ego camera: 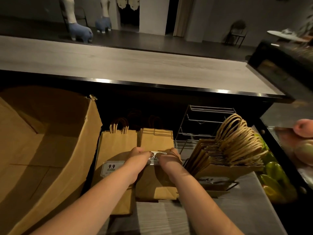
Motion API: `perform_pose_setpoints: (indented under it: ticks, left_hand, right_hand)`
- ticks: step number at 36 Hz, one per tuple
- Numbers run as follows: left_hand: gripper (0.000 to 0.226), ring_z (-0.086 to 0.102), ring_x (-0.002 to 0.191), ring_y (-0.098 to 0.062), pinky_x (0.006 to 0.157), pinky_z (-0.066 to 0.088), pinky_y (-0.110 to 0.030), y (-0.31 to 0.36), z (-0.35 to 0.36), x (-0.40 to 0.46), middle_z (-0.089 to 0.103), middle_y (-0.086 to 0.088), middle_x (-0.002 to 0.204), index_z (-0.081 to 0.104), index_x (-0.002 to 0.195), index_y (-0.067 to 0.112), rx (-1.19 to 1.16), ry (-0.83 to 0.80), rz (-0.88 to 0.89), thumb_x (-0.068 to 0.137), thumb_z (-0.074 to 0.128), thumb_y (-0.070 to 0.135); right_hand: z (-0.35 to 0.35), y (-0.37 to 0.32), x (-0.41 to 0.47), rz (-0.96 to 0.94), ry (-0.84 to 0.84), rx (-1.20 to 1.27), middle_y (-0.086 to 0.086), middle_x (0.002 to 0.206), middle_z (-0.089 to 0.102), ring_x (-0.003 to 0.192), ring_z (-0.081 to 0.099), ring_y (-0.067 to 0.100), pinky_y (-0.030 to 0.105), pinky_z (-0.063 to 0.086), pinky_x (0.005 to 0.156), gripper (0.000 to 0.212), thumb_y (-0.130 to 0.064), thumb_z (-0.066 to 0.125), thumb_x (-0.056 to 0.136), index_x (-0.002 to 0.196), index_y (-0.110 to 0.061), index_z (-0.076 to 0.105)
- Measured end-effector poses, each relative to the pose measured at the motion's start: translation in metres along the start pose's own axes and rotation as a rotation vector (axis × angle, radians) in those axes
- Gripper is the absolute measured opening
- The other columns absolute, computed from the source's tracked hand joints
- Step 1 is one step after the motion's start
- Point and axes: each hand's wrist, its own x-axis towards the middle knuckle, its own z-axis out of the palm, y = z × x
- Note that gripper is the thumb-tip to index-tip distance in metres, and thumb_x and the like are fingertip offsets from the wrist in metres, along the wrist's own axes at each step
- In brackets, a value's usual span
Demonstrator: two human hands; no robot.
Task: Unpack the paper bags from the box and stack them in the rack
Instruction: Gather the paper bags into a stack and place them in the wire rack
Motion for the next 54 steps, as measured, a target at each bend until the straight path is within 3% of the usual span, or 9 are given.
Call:
perform_pose_setpoints:
  ticks: [9, 20, 25, 33, 38, 44, 47, 51, 54]
  left_hand:
    - [0.058, 0.046, 0.116, -0.020, 0.096, 0.036, -0.032, -0.003, 0.002, 0.000, 0.046, -0.004, 0.142, 0.033, 0.144, 0.020, -0.067, 0.056, 0.048, 0.093, 0.059, 0.011]
    - [0.062, 0.034, 0.137, -0.032, 0.105, 0.036, -0.037, 0.003, 0.021, 0.002, 0.028, -0.010, 0.154, 0.023, 0.151, 0.013, 0.302, -0.020, -0.033, 0.096, 0.053, 0.015]
    - [0.067, 0.039, 0.133, -0.032, 0.098, 0.040, -0.034, 0.006, 0.021, 0.002, 0.033, -0.011, 0.151, 0.028, 0.148, 0.011, 0.332, -0.026, -0.048, 0.092, 0.062, 0.026]
    - [0.059, 0.043, 0.129, -0.030, 0.097, 0.040, -0.036, 0.003, 0.013, 0.002, 0.042, -0.010, 0.145, 0.033, 0.146, 0.015, 0.216, 0.013, -0.043, 0.093, 0.059, 0.017]
    - [0.046, 0.048, 0.104, -0.022, 0.082, 0.041, -0.031, 0.003, 0.013, -0.002, 0.050, -0.005, 0.119, 0.041, 0.136, 0.018, 0.183, 0.024, -0.024, 0.093, 0.058, 0.020]
    - [0.051, 0.047, 0.121, -0.027, 0.091, 0.042, -0.033, 0.003, 0.006, -0.002, 0.047, -0.007, 0.137, 0.037, 0.142, 0.018, 0.123, 0.061, -0.039, 0.094, 0.055, 0.017]
    - [0.059, 0.047, 0.111, -0.025, 0.087, 0.042, -0.033, 0.004, 0.001, -0.003, 0.046, -0.005, 0.130, 0.031, 0.143, 0.018, 0.047, 0.085, -0.049, 0.091, 0.058, 0.012]
    - [0.073, 0.045, 0.110, -0.019, 0.088, 0.039, -0.033, 0.004, -0.010, -0.015, 0.044, -0.001, 0.132, 0.019, 0.150, 0.015, -0.080, 0.028, 0.023, 0.090, 0.061, 0.011]
    - [0.063, 0.055, 0.101, -0.013, 0.077, 0.045, -0.028, 0.005, -0.017, -0.025, 0.056, 0.000, 0.128, 0.037, 0.144, 0.016, -0.129, 0.012, 0.105, 0.087, 0.063, 0.011]
  right_hand:
    - [-0.002, 0.005, 0.007, 0.014, -0.049, 0.130, 0.013, 0.137, 0.042, 0.120, 0.048, 0.032, 0.045, 0.046, 0.100, 0.064, -0.027, 0.060, 0.087, 0.141, -0.021, 0.026]
    - [0.004, 0.008, 0.009, 0.013, -0.042, 0.119, 0.010, 0.136, 0.047, 0.123, 0.047, 0.033, 0.046, 0.046, 0.101, 0.068, -0.036, 0.063, 0.078, 0.136, -0.020, 0.033]
    - [0.002, 0.008, 0.007, 0.023, -0.066, 0.146, 0.010, 0.129, 0.050, 0.117, 0.051, 0.033, 0.047, 0.049, 0.097, 0.066, -0.036, 0.063, 0.078, 0.134, -0.022, 0.032]
    - [-0.002, 0.008, 0.003, 0.016, -0.059, 0.162, 0.010, 0.130, 0.049, 0.115, 0.052, 0.032, 0.046, 0.049, 0.098, 0.067, -0.037, 0.063, 0.080, 0.136, -0.023, 0.030]
    - [-0.001, 0.009, 0.004, 0.007, -0.044, 0.146, 0.010, 0.136, 0.044, 0.119, 0.048, 0.031, 0.043, 0.048, 0.099, 0.070, -0.033, 0.064, 0.085, 0.143, -0.021, 0.028]
    - [-0.007, 0.002, 0.000, 0.014, -0.035, 0.162, 0.011, 0.140, 0.039, 0.122, 0.046, 0.032, 0.039, 0.047, 0.097, 0.066, -0.027, 0.063, 0.088, 0.143, -0.017, 0.029]
    - [-0.011, -0.007, -0.006, 0.040, 0.018, 0.166, 0.012, 0.141, 0.036, 0.122, 0.047, 0.032, 0.036, 0.045, 0.088, 0.063, -0.023, 0.064, 0.088, 0.141, -0.016, 0.030]
    - [-0.018, -0.005, -0.022, -0.064, -0.086, 0.391, 0.011, 0.120, 0.057, 0.107, 0.060, 0.033, 0.044, 0.053, 0.093, 0.050, -0.001, 0.055, 0.093, 0.130, -0.026, 0.032]
    - [-0.026, -0.006, -0.036, -0.147, -0.076, 0.307, 0.008, 0.104, 0.063, 0.089, 0.067, 0.026, 0.043, 0.058, 0.082, 0.043, -0.005, 0.054, 0.094, 0.128, -0.024, 0.038]
